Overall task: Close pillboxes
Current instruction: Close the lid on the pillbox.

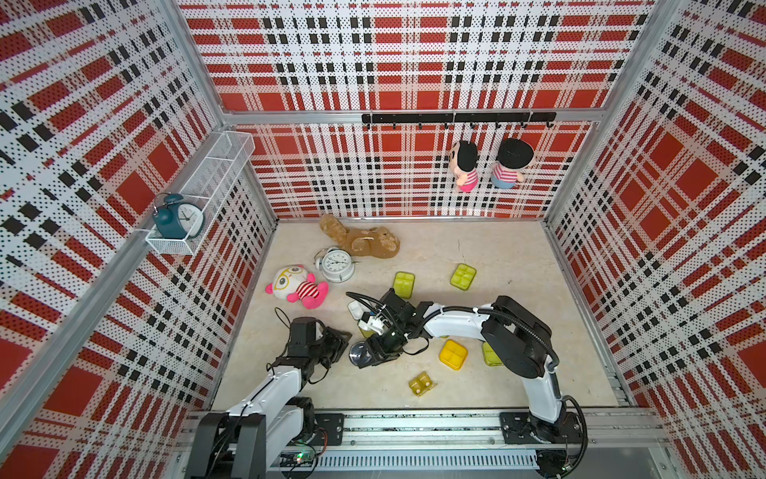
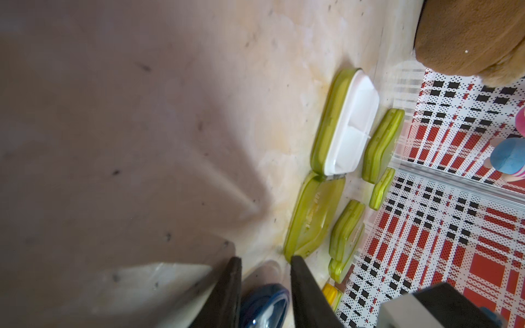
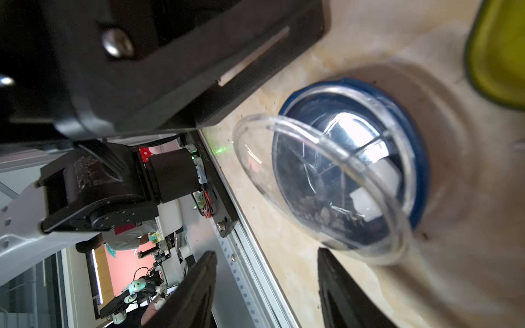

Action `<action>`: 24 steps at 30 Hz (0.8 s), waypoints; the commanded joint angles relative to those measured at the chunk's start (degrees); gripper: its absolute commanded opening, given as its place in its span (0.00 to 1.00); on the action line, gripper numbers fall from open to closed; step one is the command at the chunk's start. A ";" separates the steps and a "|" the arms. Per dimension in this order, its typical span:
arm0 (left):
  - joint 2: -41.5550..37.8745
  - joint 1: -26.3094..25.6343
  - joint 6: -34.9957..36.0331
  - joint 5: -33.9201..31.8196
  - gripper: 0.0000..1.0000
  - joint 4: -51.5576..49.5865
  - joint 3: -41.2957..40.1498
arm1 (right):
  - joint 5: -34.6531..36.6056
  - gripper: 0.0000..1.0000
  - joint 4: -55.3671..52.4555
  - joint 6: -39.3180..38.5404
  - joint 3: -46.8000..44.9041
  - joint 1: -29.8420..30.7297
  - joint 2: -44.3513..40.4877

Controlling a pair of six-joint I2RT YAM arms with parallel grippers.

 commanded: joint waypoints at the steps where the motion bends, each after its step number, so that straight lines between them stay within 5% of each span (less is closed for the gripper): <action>1: 0.50 0.47 0.84 0.85 0.31 1.67 0.05 | -0.50 0.53 0.37 -0.42 2.32 -0.63 -0.26; 9: 1.46 0.97 1.34 1.47 0.30 1.95 0.33 | -0.53 0.18 0.31 0.56 5.35 -0.81 0.86; 24: 1.16 3.70 6.29 0.37 0.33 -3.98 4.29 | 2.26 0.13 -4.92 -1.04 10.53 -1.19 5.54</action>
